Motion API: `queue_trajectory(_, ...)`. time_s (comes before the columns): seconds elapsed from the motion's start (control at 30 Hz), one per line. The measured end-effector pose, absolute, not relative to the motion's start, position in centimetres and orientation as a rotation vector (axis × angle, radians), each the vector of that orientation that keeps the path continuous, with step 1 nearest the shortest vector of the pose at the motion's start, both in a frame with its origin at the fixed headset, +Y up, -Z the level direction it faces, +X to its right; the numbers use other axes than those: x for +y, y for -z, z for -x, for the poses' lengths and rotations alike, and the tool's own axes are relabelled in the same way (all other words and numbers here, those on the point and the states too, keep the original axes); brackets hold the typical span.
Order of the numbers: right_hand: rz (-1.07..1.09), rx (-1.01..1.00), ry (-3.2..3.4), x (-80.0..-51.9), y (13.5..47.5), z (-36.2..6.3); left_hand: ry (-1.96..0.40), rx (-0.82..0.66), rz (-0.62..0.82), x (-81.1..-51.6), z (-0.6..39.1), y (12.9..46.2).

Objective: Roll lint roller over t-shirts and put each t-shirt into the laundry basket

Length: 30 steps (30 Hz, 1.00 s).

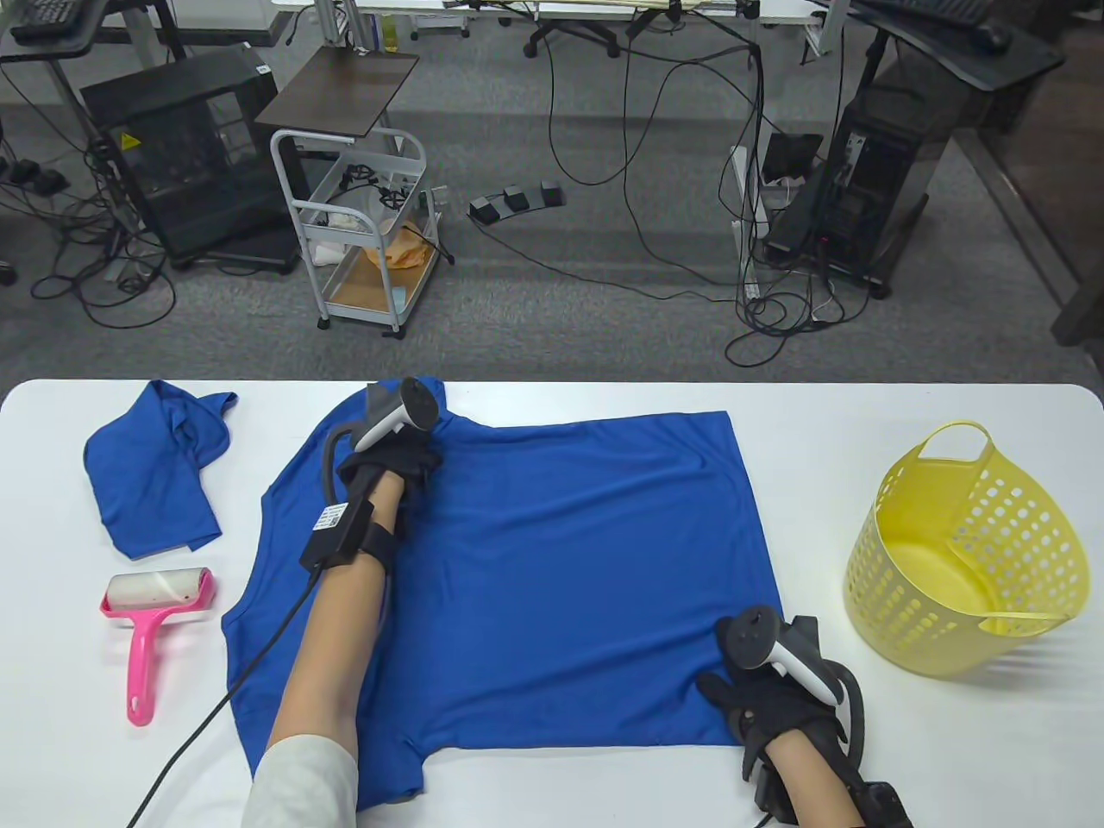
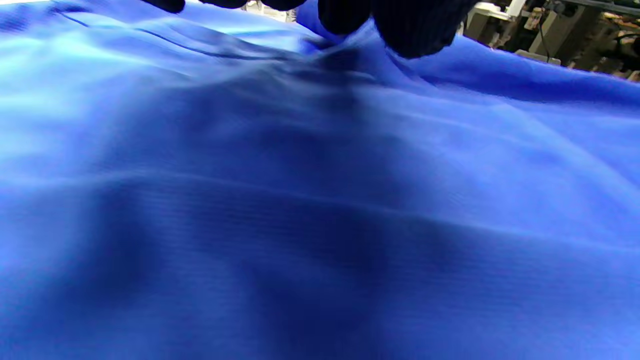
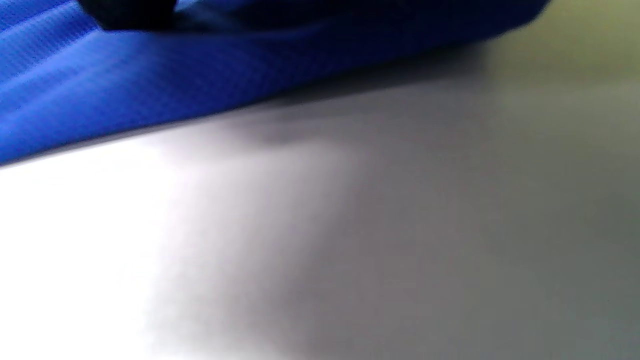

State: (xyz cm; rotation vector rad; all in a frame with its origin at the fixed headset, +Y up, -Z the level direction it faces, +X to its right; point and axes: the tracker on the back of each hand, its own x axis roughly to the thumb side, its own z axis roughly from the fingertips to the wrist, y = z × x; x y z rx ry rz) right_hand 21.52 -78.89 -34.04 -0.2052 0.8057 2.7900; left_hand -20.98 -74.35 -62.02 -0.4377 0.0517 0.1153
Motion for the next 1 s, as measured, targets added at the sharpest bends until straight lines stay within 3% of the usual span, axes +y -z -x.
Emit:
queue_trajectory(0.33, 0.221, 0.871, -2.833, -78.4, 34.1, -21.4, -0.046, 0.163, 0.486, -75.8, 19.7, 63.0)
queue_trajectory(0.63, 0.223, 0.887, -2.872, -78.1, 33.9, -21.1, -0.079, 0.103, 0.540, -75.4, 20.2, 61.1)
queue_trajectory(0.83, 0.225, 0.881, -2.877, -78.2, 33.9, -21.0, -0.082, 0.065, 0.497, -71.4, 22.8, 57.0)
queue_trajectory(1.0, 0.197, 0.812, -2.901, -77.4, 34.1, -20.8, -0.124, 0.019, 0.546, -69.9, 24.7, 49.9)
